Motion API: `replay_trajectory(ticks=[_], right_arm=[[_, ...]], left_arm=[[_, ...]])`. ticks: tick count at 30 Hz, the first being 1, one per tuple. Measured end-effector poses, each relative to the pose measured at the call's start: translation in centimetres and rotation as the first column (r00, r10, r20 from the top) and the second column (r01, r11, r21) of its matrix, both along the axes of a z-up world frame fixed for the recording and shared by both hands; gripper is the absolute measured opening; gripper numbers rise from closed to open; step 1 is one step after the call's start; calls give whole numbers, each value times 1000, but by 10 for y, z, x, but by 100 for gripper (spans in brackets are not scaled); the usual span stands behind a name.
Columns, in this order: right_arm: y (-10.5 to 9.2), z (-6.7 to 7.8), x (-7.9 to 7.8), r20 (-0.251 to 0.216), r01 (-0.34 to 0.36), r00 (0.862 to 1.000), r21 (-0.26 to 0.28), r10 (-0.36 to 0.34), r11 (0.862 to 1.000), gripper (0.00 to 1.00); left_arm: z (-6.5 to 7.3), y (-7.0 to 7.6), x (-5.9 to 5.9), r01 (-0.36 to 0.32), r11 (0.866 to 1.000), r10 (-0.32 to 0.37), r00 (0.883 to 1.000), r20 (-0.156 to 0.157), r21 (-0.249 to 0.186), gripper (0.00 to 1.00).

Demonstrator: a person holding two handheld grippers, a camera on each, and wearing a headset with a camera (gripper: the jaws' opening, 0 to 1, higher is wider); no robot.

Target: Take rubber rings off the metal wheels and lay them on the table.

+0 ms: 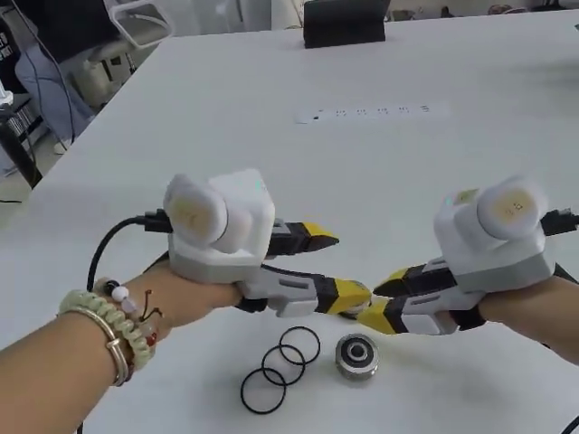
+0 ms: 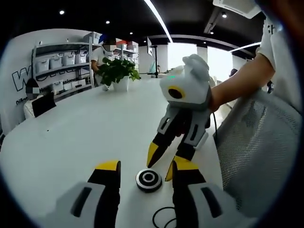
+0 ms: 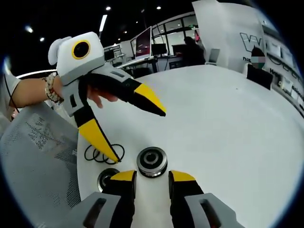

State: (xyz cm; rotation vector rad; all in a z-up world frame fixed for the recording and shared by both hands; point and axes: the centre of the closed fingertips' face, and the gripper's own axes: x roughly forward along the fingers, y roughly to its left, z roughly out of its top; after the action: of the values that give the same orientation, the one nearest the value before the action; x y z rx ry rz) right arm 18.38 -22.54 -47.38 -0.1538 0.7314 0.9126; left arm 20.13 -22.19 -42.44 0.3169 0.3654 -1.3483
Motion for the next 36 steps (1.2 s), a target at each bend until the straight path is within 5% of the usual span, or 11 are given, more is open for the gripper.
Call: replay_trajectory(ticks=[3,9,17,24,36], right_arm=[[1,0,0,2,-4,1000,0,4,1000,24],[2,-1,2,13,-8,1000,-4,8,1000,25],[1,-2,4,20,-8,1000,-18,8,1000,24],[3,-5,1,14,-23,1000,-30,24,999,24],[1,-5,2,19,-17,1000,-36,18,999,24]], left_arm=[[-8,1,2,-18,1000,18,1000,-18,6,35],[-32,3,0,-18,995,16,1000,25,93,23],[-35,2,0,-46,996,48,999,-20,71,19],[-35,1,0,-59,996,60,998,-28,62,14],[-35,-1,-4,-23,996,20,999,32,82,8]])
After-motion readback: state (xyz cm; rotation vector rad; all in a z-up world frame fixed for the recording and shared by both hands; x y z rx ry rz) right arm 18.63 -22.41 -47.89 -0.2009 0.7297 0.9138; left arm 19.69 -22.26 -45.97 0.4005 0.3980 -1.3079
